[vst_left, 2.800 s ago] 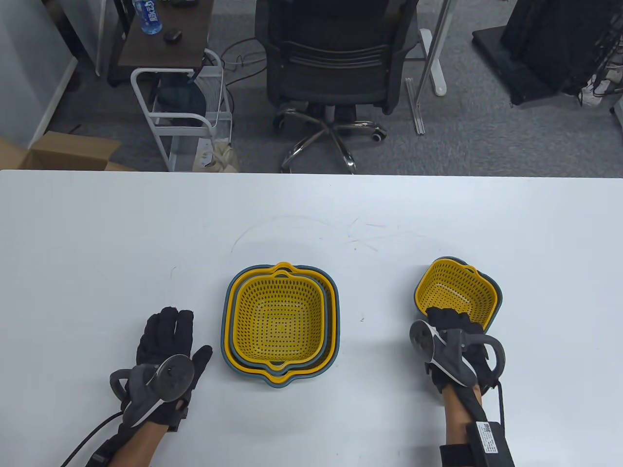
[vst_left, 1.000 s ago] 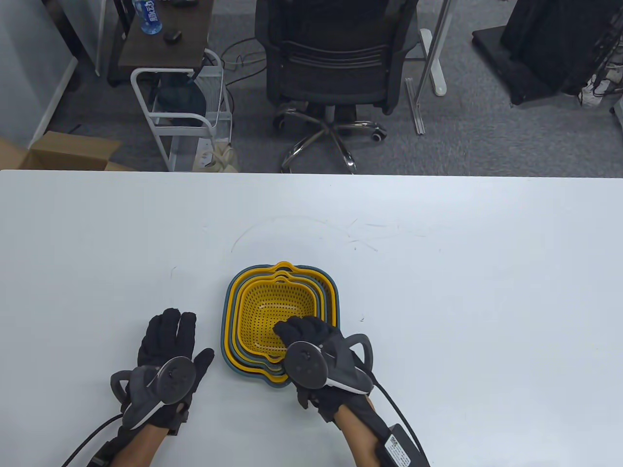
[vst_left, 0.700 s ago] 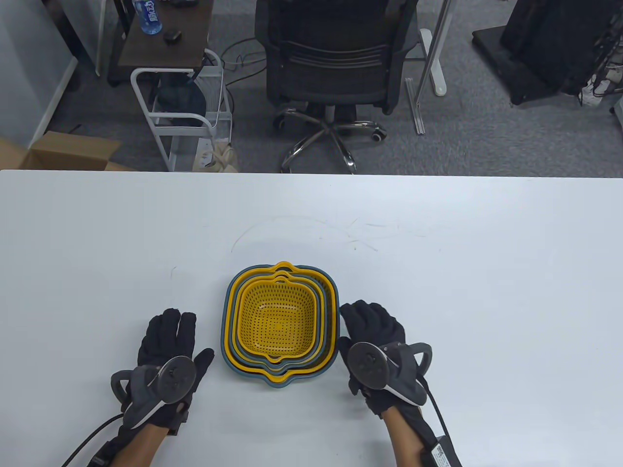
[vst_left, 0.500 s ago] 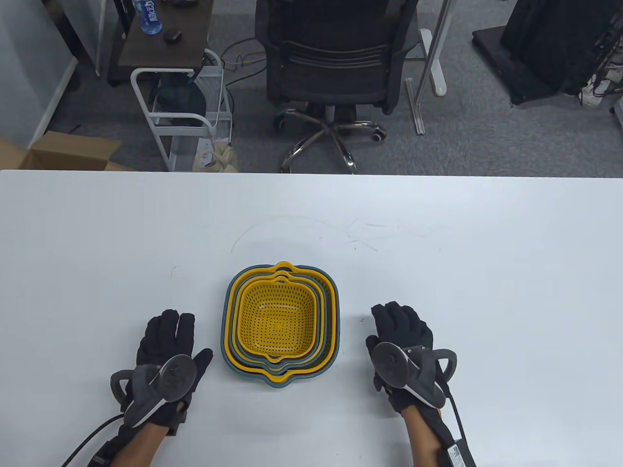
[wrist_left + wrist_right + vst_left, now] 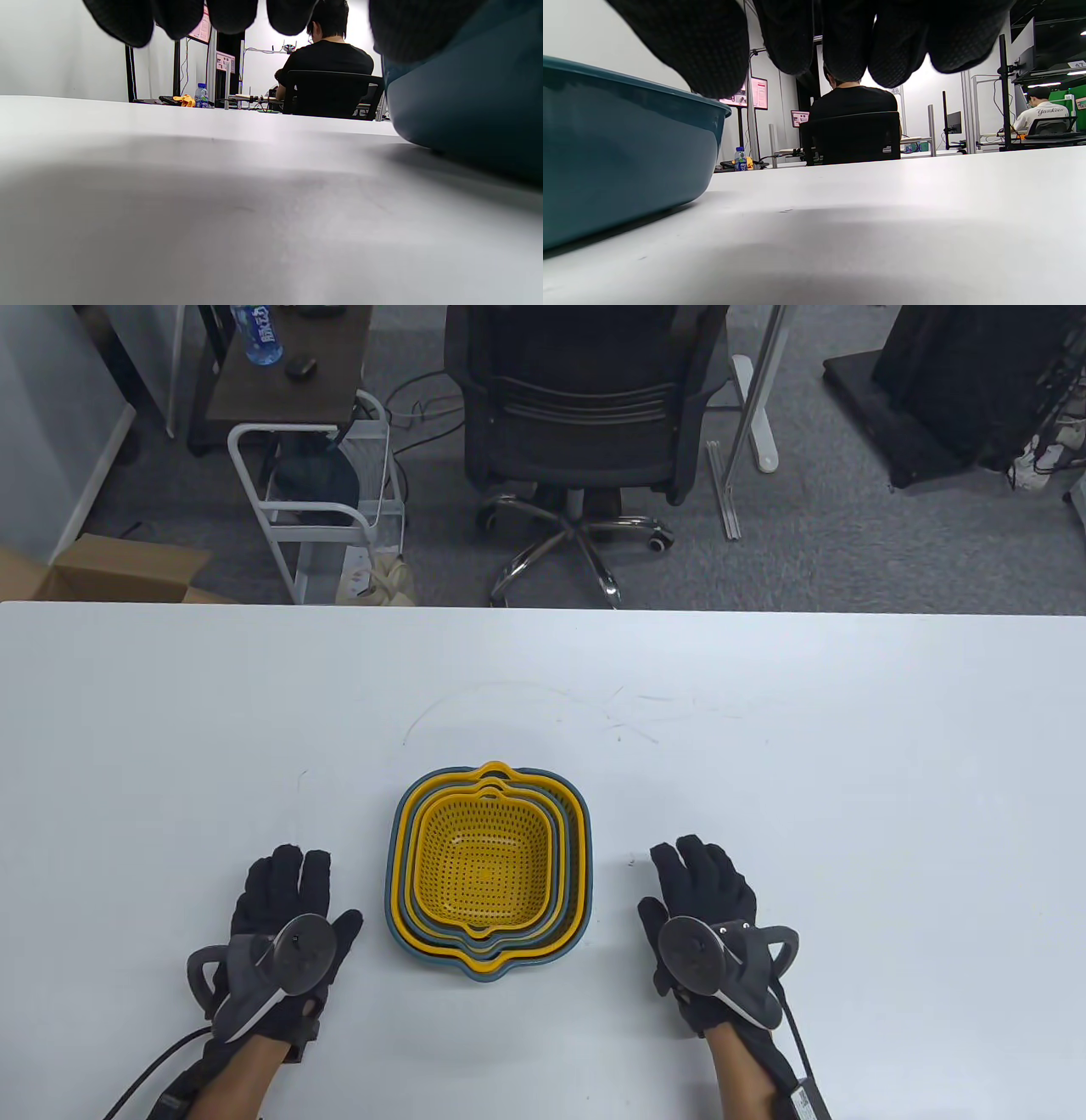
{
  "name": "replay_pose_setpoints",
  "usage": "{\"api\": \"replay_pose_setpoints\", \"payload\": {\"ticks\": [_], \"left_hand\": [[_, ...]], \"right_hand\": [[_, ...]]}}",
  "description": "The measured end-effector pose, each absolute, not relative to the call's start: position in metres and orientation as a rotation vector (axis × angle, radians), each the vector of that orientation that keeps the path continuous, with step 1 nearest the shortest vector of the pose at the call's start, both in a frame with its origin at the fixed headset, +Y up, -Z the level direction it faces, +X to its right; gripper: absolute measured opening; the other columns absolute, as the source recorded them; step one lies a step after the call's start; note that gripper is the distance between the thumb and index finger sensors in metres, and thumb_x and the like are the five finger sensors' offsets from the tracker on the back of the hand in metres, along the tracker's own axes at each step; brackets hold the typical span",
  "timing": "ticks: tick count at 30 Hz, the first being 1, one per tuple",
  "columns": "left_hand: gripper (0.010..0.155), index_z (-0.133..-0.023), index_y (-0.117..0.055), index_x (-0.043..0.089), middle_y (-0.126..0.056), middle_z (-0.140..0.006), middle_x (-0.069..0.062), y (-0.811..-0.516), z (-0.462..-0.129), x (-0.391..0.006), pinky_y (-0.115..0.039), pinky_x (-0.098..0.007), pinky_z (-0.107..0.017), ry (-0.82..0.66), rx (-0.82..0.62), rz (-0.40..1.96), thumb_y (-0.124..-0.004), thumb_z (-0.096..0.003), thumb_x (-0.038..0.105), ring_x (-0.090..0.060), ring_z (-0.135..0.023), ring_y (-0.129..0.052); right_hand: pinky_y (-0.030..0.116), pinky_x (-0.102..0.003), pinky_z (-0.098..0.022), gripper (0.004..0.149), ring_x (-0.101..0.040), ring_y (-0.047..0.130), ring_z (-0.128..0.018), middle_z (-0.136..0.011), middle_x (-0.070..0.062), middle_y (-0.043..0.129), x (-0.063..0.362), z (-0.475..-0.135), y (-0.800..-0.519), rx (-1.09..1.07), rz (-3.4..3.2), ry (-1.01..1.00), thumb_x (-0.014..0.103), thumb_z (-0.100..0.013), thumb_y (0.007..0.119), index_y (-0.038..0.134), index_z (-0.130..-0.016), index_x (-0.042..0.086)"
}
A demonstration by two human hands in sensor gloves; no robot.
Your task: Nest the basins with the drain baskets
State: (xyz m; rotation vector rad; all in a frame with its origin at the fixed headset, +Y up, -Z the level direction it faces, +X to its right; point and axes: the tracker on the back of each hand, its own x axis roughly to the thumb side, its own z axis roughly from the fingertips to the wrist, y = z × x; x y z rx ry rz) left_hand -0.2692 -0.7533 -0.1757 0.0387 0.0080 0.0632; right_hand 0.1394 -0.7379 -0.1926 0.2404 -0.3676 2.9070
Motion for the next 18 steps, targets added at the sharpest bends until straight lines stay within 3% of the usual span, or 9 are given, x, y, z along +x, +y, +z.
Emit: {"api": "replay_pose_setpoints", "payload": {"ticks": [18], "left_hand": [[0.085,-0.114,-0.043,0.018,-0.038,-0.122,-0.019,-0.7520,-0.1727,-0.2640,-0.057,-0.063,-0.072,-0.016,0.040,0.057,-0.071,-0.0468,0.063,-0.053,-0.106,-0.050]], "right_hand": [[0.062,-0.066,-0.065,0.067,-0.052,0.065,-0.093,-0.106,-0.024,0.060,0.1323,-0.1886,-0.7393,0.277,2.905,-0.341,0.039,-0.047,0.083,0.059,-0.103,0.011]]}}
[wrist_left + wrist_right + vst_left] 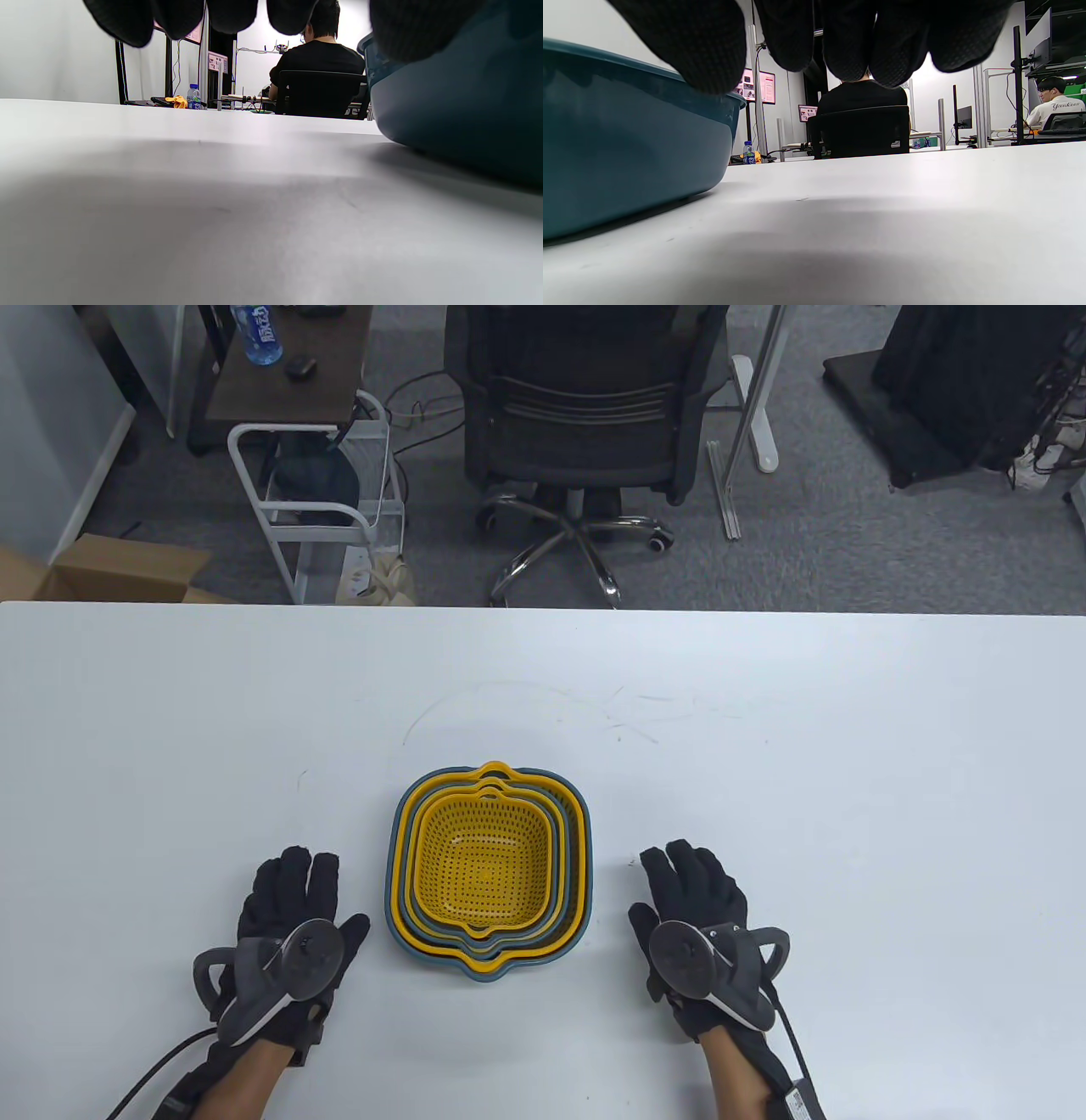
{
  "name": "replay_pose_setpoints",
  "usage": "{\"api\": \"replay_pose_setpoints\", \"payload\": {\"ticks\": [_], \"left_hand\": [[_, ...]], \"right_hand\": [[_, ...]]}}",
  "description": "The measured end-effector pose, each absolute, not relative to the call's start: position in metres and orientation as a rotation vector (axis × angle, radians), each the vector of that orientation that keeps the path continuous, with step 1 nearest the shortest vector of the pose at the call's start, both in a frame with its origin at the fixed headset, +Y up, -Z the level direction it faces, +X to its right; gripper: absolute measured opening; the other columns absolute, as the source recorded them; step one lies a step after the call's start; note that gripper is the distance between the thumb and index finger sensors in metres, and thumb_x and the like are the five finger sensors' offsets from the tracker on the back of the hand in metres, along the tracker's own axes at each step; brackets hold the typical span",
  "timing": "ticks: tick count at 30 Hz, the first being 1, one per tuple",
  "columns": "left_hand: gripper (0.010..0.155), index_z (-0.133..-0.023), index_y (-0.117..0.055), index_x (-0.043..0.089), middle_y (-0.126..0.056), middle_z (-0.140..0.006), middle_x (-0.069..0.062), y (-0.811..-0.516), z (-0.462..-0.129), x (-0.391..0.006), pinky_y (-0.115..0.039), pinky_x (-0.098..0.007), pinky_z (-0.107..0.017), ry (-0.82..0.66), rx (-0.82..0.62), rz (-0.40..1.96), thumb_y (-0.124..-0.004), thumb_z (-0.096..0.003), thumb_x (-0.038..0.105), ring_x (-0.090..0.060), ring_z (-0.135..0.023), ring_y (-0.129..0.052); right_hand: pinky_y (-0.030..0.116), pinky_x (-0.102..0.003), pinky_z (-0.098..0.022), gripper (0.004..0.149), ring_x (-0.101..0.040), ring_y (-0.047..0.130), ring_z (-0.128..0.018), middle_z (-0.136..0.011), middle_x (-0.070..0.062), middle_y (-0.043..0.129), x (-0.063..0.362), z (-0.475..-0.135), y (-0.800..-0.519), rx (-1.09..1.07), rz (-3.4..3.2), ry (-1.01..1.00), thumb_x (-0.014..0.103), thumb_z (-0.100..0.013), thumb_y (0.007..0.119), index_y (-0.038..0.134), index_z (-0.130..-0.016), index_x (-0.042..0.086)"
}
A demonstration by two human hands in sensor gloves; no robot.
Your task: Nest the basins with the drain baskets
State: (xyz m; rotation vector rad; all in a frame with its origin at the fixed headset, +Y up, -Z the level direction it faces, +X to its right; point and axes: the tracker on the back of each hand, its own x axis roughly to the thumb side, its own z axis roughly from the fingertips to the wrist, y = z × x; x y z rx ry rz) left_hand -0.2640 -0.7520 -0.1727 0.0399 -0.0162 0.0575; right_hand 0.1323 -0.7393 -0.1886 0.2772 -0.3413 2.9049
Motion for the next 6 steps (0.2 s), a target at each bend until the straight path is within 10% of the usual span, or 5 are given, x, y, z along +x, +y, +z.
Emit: {"api": "replay_pose_setpoints", "payload": {"ticks": [6], "left_hand": [[0.085,-0.114,-0.043,0.018,-0.038,-0.122,-0.019,-0.7524,-0.1734,-0.2621,-0.057,-0.063,-0.072,-0.024,0.034,0.048,-0.071,-0.0469,0.063,-0.053,-0.106,-0.049]], "right_hand": [[0.062,-0.066,-0.065,0.067,-0.053,0.065,-0.093,-0.106,-0.024,0.060,0.1321,-0.1883,-0.7394,0.281,2.912,-0.340,0.039,-0.047,0.083,0.059,-0.103,0.010]]}}
